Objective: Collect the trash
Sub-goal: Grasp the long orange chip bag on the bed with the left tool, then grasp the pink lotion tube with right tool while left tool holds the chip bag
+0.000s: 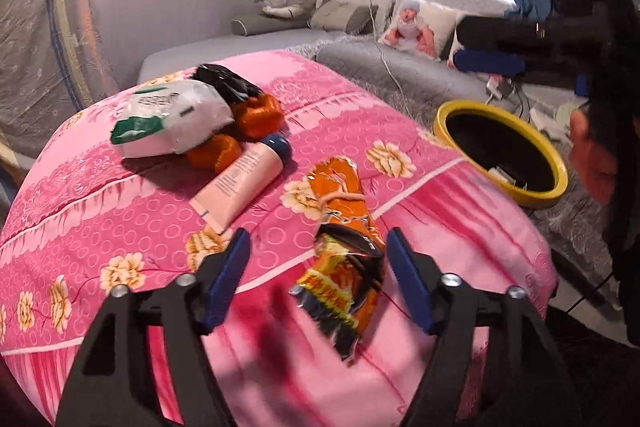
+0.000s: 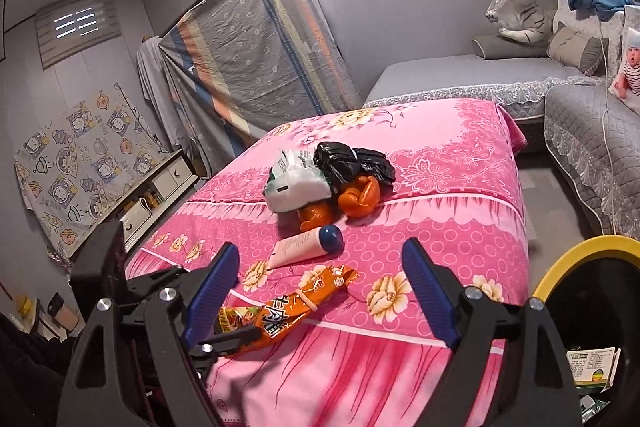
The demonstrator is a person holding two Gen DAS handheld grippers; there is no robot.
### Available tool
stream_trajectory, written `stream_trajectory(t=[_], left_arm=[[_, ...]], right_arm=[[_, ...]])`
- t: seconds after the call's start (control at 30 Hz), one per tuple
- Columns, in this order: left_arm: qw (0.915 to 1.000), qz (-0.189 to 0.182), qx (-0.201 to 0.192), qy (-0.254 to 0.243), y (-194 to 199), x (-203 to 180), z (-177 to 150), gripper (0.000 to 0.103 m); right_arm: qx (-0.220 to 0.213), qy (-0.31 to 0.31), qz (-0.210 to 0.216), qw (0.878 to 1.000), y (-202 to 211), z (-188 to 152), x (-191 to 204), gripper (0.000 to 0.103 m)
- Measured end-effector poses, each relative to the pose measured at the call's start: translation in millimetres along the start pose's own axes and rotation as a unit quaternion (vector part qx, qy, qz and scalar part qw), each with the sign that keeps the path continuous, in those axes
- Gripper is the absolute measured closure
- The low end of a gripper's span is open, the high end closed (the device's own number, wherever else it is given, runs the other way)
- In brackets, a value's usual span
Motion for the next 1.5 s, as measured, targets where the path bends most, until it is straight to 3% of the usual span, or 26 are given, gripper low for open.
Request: stream_trajectory(t=[0.03,0.07,0.17,0.3,0.37,0.57,0.8,0.97,1.23,1.4,1.5], left_arm=[[1.0,-0.005,0.005,-0.003,-3,-4,0,0.066],[0.9999,-0.008,0.007,-0.003,-5,-6,0,0.078],[0.9998,-0.005,-0.019,-0.009,4,-7,3,0.081],[0.9963,-0.009,-0.081,0.027,43,12,-2,0.082],[0.9924,0.015,-0.105,0.063,63,33,-7,0.082],[0.9689,0.083,-0.154,0.175,112,98,-25,0.082],[0.966,0.077,-0.164,0.185,117,104,-22,0.081],[0.9659,0.061,-0.165,0.19,117,105,-19,0.081],[0.9679,0.051,-0.137,0.205,93,109,-12,0.081],[0.9678,0.049,-0.127,0.211,84,110,-8,0.081],[0.9682,0.051,-0.124,0.211,81,112,-8,0.081]], right_arm=[[0.0,0.001,0.0,1.0,0,0,-1,0.023],[0.001,0.002,0.001,1.0,0,0,-2,0.023],[0.001,0.015,0.007,1.0,-2,2,-1,0.023],[0.024,0.072,0.03,0.997,-18,0,11,0.023],[0.038,0.118,0.036,0.992,-32,-5,22,0.023],[0.07,0.236,0.061,0.967,-83,-18,53,0.023],[0.125,0.331,0.078,0.932,-138,-20,61,0.039],[0.162,0.355,0.103,0.915,-161,-16,54,0.042],[0.211,0.374,0.16,0.889,-190,-12,48,0.043],[0.243,0.395,0.19,0.865,-204,-14,52,0.042],[0.253,0.404,0.194,0.857,-209,-18,57,0.042]])
Point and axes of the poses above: each gripper's, at about its wrist camera, not at the fingertips, and y roughly against the way its jaws point, x to its left, z to its top, the point moved 6 cm from there along -y, roughly the way its jaws point, and after that the axes turned 5 degrees about -z, right-handed, at the moved point
